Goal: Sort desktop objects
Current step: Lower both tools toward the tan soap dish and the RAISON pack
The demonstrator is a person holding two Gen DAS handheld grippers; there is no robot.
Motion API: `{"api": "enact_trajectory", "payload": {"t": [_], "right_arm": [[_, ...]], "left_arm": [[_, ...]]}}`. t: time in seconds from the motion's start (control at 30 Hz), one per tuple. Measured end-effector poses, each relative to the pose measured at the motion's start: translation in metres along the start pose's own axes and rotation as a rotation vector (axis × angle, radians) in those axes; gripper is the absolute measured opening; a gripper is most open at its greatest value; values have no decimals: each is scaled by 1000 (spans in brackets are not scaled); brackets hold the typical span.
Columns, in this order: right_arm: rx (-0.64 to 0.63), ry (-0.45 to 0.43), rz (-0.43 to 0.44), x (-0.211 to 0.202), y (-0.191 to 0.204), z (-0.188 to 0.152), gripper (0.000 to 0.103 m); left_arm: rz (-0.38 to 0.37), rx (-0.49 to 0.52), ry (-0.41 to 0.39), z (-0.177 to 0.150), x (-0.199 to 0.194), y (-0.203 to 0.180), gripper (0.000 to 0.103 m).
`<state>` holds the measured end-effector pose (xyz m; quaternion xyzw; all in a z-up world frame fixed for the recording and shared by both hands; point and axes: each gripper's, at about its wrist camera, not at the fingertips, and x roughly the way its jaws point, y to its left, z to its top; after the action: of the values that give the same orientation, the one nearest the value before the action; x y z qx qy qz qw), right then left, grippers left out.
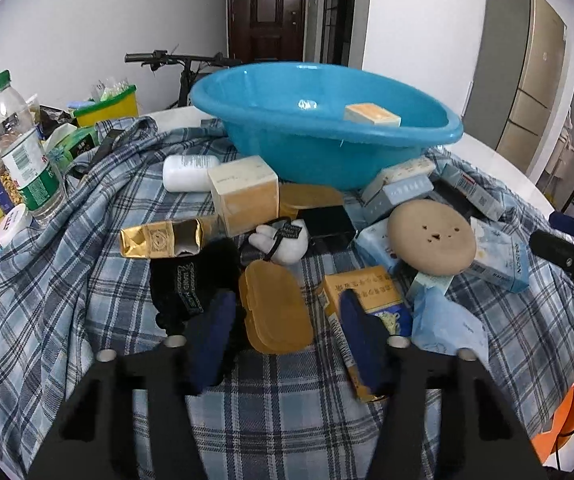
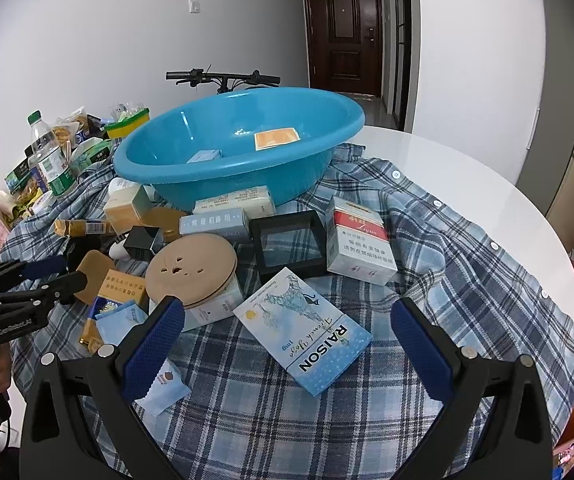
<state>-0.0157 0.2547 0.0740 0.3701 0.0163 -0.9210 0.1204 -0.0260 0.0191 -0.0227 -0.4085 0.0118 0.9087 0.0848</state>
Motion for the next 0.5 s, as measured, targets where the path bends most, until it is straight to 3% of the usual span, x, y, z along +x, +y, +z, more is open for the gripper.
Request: {"api": "enact_trajectory", "payload": {"t": [0.37, 0.5], "right_arm": [[53, -6, -4, -1, -9, 1, 103], [55, -14, -16, -3, -12, 2, 103]], "left_arm": [[10, 60, 60, -5, 19, -6, 38], [27, 73, 68, -3, 23, -5, 38]]}}
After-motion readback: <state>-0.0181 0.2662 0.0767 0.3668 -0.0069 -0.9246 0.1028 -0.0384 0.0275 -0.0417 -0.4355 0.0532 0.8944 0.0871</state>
